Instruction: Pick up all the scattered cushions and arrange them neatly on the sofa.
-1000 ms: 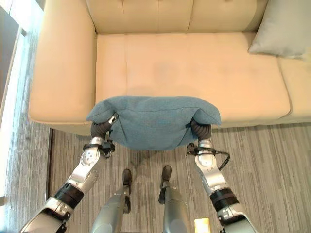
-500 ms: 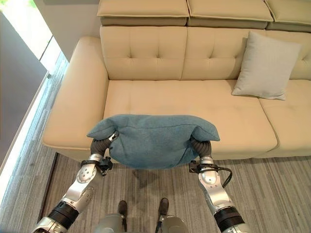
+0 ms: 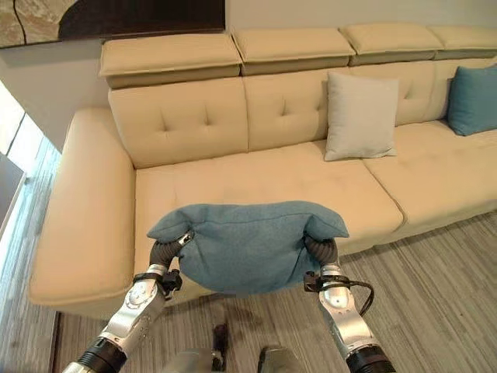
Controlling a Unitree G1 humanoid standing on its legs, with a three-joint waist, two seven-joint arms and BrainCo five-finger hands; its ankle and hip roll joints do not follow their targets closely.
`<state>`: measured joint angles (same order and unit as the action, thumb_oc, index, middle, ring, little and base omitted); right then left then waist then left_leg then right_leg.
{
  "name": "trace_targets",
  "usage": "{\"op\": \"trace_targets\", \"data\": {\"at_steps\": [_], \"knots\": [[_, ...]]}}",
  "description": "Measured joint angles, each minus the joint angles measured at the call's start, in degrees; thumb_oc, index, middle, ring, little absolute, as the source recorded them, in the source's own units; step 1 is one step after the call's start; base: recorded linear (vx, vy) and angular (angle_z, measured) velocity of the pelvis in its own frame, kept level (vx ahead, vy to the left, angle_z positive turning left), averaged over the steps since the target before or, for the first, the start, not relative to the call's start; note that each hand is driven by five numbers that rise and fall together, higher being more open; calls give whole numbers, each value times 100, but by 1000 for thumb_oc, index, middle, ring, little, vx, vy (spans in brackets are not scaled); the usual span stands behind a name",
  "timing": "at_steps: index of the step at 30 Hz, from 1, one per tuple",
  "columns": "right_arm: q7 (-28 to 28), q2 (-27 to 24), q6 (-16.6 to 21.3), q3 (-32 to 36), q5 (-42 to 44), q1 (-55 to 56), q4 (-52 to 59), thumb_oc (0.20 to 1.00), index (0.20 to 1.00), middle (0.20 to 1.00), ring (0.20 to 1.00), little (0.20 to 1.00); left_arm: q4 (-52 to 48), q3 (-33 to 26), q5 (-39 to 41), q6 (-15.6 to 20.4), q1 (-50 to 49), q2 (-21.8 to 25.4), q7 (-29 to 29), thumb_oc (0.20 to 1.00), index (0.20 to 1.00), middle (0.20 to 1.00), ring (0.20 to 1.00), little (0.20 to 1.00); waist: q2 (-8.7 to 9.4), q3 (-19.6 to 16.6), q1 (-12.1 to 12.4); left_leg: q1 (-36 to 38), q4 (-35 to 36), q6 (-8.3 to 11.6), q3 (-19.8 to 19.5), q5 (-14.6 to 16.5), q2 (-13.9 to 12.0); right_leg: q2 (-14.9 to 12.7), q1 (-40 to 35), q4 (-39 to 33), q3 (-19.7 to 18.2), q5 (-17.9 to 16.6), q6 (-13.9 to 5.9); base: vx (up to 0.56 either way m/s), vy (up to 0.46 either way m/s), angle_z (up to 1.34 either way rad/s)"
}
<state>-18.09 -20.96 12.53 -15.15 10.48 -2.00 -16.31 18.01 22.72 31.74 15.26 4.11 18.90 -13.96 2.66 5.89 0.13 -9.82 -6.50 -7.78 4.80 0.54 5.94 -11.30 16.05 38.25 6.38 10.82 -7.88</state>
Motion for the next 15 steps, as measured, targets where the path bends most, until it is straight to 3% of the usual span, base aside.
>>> {"op": "trace_targets", "data": {"at_steps": [3,4,5,7,8,10,13,15], "knots": [[30,37,-11,8,-55,-7,55,200,200,200,200,200,-7,-72,-7,2,23,5,1,200,200,200,200,200,-48,-3,58,142,119,-81,-184,-34,19,-57,36,63,62,-1,5,217,36,8],[117,36,-23,17,-57,-46,109,200,200,200,200,200,-7,-166,-52,2,99,21,1,200,200,200,200,200,-94,59,27,295,348,-52,-393,-121,-47,205,30,-593,27,113,105,218,-37,44],[149,44,-31,16,-58,-59,114,200,200,200,200,200,-6,-186,-108,1,122,54,2,200,200,200,200,200,-92,100,15,417,459,-25,-380,-224,-68,290,23,-980,53,108,113,270,-67,45],[156,30,-32,0,-56,-143,131,200,200,200,200,200,12,-222,-146,6,161,18,5,200,200,200,200,200,-111,182,3,706,671,92,-454,-134,-52,516,214,-2281,5,-314,186,192,-48,24],[154,26,-32,11,-56,-164,132,200,200,200,200,200,9,-228,-147,10,162,7,6,200,200,200,200,200,-123,188,-69,745,720,79,-511,-161,-14,559,257,-2701,-92,-562,72,103,-45,39],[153,27,-43,28,-57,-169,109,200,200,200,200,200,11,-214,-158,11,134,-1,20,200,200,200,200,200,-17,261,-125,1051,861,91,-623,-105,97,511,373,-3285,-89,-1120,64,140,-87,42],[150,26,-43,100,-57,-167,46,200,200,200,200,200,10,-169,-166,11,141,-43,28,200,200,200,200,200,64,249,-210,1142,862,183,-941,16,185,413,71,-3556,-77,-1356,70,169,-143,52],[141,11,-72,166,-57,-170,4,200,200,200,200,200,8,-128,-186,8,171,-83,28,200,200,200,200,200,83,261,-297,1217,818,357,-1301,123,152,455,-392,-4038,-69,-2013,304,154,-139,80]]}}
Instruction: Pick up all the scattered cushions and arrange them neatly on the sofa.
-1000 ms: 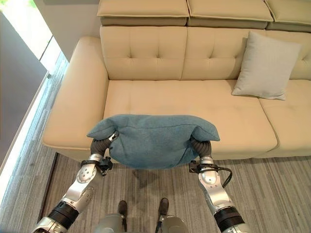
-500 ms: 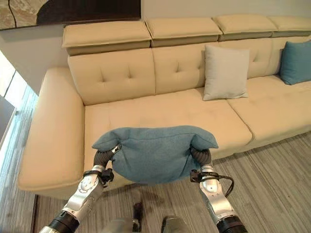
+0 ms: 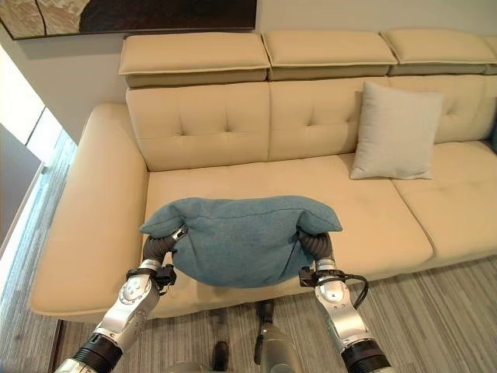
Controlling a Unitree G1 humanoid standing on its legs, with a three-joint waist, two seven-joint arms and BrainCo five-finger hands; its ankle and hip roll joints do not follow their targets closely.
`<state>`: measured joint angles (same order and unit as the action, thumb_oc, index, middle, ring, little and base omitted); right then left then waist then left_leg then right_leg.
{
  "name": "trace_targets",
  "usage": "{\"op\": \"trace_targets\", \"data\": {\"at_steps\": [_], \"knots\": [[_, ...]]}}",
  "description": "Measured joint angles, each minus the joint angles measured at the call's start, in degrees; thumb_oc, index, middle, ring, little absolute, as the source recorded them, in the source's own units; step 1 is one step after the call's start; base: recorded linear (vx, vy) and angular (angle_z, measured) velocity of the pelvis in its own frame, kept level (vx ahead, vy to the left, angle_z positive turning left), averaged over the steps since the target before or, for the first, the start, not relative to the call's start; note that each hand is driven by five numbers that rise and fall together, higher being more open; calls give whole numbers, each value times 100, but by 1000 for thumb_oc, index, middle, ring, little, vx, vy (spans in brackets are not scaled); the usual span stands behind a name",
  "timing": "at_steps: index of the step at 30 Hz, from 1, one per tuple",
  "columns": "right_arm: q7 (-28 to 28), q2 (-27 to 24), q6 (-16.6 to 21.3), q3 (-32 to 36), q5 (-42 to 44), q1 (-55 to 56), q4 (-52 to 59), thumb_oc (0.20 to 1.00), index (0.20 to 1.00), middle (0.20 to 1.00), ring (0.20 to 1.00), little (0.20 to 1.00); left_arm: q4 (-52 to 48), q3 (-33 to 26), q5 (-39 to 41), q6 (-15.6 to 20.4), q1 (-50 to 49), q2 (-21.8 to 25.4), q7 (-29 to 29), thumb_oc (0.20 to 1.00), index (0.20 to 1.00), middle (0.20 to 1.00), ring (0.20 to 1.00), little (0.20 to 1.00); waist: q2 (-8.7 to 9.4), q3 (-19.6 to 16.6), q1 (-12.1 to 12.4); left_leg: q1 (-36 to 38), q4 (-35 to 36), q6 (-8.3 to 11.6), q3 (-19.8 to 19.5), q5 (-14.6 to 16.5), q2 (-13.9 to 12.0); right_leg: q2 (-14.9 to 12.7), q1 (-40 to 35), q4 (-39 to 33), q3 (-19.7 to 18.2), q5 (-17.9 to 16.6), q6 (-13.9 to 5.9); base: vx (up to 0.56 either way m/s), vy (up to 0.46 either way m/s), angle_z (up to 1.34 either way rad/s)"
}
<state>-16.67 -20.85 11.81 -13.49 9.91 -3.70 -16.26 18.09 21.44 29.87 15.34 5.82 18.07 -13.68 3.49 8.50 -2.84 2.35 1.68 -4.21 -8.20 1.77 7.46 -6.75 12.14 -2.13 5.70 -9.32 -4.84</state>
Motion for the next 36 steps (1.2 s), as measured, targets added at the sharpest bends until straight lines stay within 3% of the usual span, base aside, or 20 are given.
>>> {"op": "trace_targets", "data": {"at_steps": [1,2,4,6,7,8,9,11,14,17,18,20,24,29,36], "knots": [[-1,-8,-13,6,0,3,-5,200,200,200,200,200,0,11,-6,1,-3,-29,0,200,200,200,200,200,15,7,-13,67,10,59,-66,37,-14,28,-64,-6,-12,-228,139,214,-183,48],[-4,-49,-21,11,1,-61,-39,200,200,200,200,200,-4,-18,1,0,-33,-131,1,200,200,200,200,200,-75,6,86,116,8,211,-71,133,-218,205,-199,-55,61,-149,311,258,-243,38],[-10,-69,-31,48,0,-79,-28,200,200,200,200,200,-11,-14,-2,-5,11,-152,2,200,200,200,200,200,-76,-1,37,167,-104,334,-159,213,-336,312,-467,-298,284,-181,443,113,-172,47],[-15,-80,-28,173,1,-112,-20,200,200,200,200,200,-8,28,-5,-12,148,-194,4,200,200,200,200,200,-28,22,-3,-128,-779,626,-97,425,-396,341,-606,-297,542,-82,564,29,-88,57],[-23,-94,-28,203,3,-119,-14,200,200,200,200,200,-8,49,-3,-11,177,-228,4,200,200,200,200,200,-8,26,4,-262,-1080,673,10,455,-391,354,-659,-296,559,-13,599,10,-38,40],[-39,-138,-26,215,13,-140,12,200,200,200,200,200,-8,52,1,-10,208,-249,4,200,200,200,200,200,55,61,33,-623,-1874,760,242,560,-367,338,-769,-302,576,117,663,39,-11,23],[-40,-207,-19,211,18,-155,46,200,200,200,200,200,-9,49,1,-7,220,-226,5,200,200,200,200,200,84,70,38,-804,-2243,762,375,609,-373,326,-796,-304,581,187,775,72,-7,14],[-41,-237,-17,210,19,-155,80,200,200,200,200,200,-9,55,3,-8,252,-194,15,200,200,200,200,200,125,93,3,-964,-2166,684,541,686,-539,326,-819,-303,611,241,831,86,21,14],[-78,-228,-18,235,22,-158,72,200,200,200,200,200,-8,111,0,-12,273,-191,15,200,200,200,200,200,216,149,35,-993,-1154,745,505,547,-802,324,-802,-303,567,242,830,72,57,-1],[-119,-245,-18,255,27,-167,74,200,200,200,200,200,-8,116,0,-14,252,-197,12,200,200,200,200,200,80,129,60,-954,-299,664,449,246,-1046,472,-706,-310,384,190,750,147,131,-43],[-126,-215,-20,242,26,-139,73,200,200,200,200,200,-9,125,0,-22,252,-174,12,200,200,200,200,200,44,127,29,-841,-157,687,463,-105,-1049,499,-717,-319,289,171,700,180,187,-59],[-125,-228,-21,235,26,-105,78,200,200,200,200,200,-29,192,-2,-35,242,-138,15,200,200,200,200,200,8,117,10,-696,-2,680,556,-392,-1017,457,-737,-304,108,152,539,106,128,-56],[-123,-181,-22,236,19,-22,82,200,200,200,200,200,-59,207,-4,-90,173,-71,56,200,200,200,200,200,-1,75,-74,-424,195,539,832,-517,-811,234,-799,-279,-40,202,330,59,119,-32],[-108,-156,-27,157,1,-15,245,200,200,200,200,200,-265,92,-13,-96,167,167,91,200,200,200,200,200,-26,58,-9,-421,287,358,1188,-554,-674,62,-649,-249,-249,181,112,46,48,-20],[-162,-242,-61,42,-10,-754,391,200,200,200,200,200,-421,-233,-245,-79,489,168,-67,200,200,200,200,200,-34,57,83,-589,340,339,1223,-551,-689,93,-466,-299,-284,155,113,19,1,-3]]}}
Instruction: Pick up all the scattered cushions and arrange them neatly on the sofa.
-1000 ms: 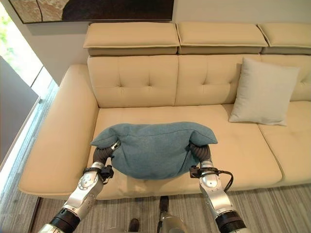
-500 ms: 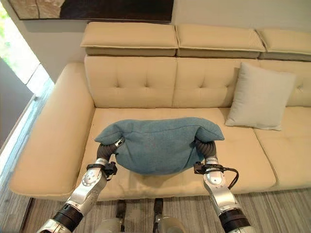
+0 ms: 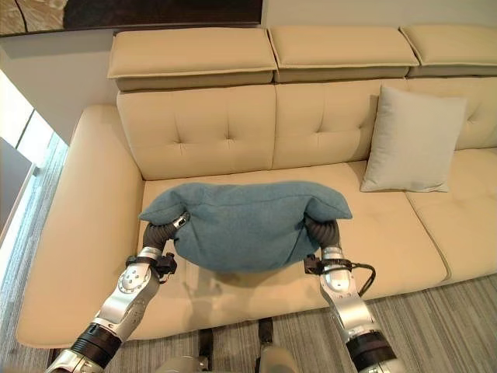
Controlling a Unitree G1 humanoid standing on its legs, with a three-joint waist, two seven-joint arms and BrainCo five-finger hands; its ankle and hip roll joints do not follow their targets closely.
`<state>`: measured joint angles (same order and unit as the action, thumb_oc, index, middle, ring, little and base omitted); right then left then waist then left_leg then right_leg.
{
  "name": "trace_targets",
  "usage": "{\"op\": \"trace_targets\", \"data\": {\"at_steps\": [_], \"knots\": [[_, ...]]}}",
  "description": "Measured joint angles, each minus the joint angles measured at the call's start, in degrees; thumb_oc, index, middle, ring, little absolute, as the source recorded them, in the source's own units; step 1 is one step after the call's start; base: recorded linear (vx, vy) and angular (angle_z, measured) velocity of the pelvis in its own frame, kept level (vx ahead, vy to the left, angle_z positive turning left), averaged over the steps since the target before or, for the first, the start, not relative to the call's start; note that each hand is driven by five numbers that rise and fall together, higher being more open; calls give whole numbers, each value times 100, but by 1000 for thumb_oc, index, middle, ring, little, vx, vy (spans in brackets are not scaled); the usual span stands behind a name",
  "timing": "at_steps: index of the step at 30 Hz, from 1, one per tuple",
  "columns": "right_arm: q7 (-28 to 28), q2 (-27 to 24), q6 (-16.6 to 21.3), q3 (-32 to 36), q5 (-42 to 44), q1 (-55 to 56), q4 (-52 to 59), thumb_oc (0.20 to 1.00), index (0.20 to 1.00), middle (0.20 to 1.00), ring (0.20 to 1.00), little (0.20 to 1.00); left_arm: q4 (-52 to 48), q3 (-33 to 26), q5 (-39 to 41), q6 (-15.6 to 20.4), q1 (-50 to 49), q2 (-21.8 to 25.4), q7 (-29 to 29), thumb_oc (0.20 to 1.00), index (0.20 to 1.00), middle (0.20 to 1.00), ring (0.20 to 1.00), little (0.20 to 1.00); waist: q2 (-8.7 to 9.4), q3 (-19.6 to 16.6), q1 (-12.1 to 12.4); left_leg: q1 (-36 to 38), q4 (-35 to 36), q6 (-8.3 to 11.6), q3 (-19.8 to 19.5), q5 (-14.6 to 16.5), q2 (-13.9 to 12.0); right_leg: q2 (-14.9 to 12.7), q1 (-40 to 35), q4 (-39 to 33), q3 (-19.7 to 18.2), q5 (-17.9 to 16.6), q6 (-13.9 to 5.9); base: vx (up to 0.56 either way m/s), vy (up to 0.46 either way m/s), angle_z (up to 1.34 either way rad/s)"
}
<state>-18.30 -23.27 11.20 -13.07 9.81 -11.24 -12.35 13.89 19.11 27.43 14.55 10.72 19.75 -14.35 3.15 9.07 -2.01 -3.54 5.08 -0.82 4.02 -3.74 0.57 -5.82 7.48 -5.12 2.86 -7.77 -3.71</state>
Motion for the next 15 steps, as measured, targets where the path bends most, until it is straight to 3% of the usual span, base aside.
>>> {"op": "trace_targets", "data": {"at_steps": [3,5,7,15], "knots": [[-191,-61,-28,-142,2,-499,-190,200,200,200,200,200,66,-8,-35,22,342,-10,-263,200,200,200,200,200,-24,-20,33,-221,-83,4,-14,2,-4,-16,137,-32,80,-7,-3,-93,-40,4],[-356,-347,-78,-382,5,-2058,-920,200,200,200,200,200,593,130,-204,17,1778,104,-621,200,200,200,200,200,-52,-17,3,-956,-108,76,-67,-158,36,-54,849,-7,102,-174,-52,-60,-21,19],[-573,-544,-79,-353,25,-3039,-1237,200,200,200,200,200,700,119,-223,50,2700,198,-948,200,200,200,200,200,-141,38,29,-1359,2,72,-152,-416,18,-24,1261,-7,140,-353,38,-42,-9,20],[-925,-882,-8,-821,391,-4675,-2254,200,200,200,200,200,1827,506,-213,369,4244,353,-1352,200,200,200,200,200,-349,113,156,-2002,-35,154,-312,-524,-61,60,1833,-3,296,-395,119,-32,-3,8]]}}
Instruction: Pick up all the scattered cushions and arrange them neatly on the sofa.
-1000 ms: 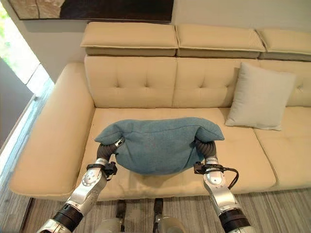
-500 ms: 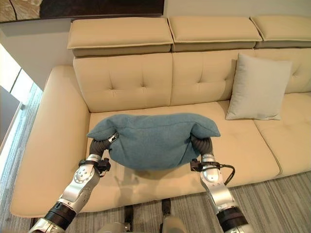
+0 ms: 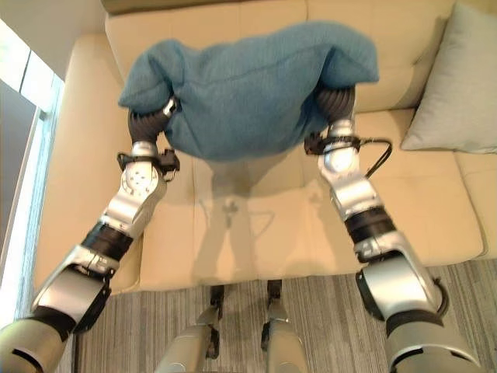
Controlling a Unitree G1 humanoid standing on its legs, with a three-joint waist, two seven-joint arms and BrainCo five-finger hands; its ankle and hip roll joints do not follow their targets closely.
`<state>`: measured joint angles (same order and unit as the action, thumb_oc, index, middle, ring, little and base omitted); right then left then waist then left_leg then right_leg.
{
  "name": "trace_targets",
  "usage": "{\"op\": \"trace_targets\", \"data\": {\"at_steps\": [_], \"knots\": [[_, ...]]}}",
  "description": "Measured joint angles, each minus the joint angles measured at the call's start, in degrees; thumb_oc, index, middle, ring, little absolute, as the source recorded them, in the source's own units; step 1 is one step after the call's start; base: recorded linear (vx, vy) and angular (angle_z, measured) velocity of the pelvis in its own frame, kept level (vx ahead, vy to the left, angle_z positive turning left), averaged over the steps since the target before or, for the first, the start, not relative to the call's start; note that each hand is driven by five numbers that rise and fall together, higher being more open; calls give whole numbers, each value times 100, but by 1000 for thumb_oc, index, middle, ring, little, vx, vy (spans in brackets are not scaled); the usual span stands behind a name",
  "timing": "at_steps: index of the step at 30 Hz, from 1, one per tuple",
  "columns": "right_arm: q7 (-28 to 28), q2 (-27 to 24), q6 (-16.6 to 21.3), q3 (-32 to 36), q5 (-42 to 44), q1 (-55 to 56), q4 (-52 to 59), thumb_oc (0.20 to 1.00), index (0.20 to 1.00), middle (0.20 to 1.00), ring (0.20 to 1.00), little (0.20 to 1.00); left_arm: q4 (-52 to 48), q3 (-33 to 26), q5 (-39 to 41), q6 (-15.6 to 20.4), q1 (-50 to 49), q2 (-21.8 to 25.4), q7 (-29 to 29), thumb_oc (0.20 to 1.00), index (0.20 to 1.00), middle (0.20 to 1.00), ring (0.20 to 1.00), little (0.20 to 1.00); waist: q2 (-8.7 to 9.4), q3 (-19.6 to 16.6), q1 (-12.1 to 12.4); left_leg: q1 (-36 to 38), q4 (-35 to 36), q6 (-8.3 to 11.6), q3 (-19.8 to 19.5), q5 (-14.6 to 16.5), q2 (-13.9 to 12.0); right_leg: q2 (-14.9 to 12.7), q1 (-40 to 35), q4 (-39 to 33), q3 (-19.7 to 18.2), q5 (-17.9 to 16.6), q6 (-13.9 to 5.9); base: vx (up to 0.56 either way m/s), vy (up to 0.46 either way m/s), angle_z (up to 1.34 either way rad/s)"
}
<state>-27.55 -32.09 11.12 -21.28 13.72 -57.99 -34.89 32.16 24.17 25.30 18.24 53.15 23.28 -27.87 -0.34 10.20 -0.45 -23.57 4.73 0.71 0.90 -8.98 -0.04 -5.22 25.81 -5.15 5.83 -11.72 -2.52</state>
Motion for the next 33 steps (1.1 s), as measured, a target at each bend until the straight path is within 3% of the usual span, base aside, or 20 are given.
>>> {"op": "trace_targets", "data": {"at_steps": [9,17,33], "knots": [[-15,-33,-3,-732,479,-830,-1211,200,200,200,200,200,1325,673,107,-43,1235,223,1,200,200,200,200,200,-84,259,55,-583,-70,3,-2,-1,7,-12,548,2,-5,-4,4,-12,12,0],[-12,-1,56,-810,810,-1180,-1246,200,200,200,200,200,1662,730,120,-43,1823,250,13,200,200,200,200,200,-78,320,36,-846,-88,3,-8,-1,6,-9,796,3,-4,-13,15,-1,4,0],[-425,-28,80,-1086,120,-1663,-1720,200,200,200,200,200,1914,836,112,-35,2212,217,0,200,200,200,200,200,-74,318,-27,-1174,-191,-1,38,-5,98,-79,1128,4,-100,-132,-39,-2,5,-1]]}}
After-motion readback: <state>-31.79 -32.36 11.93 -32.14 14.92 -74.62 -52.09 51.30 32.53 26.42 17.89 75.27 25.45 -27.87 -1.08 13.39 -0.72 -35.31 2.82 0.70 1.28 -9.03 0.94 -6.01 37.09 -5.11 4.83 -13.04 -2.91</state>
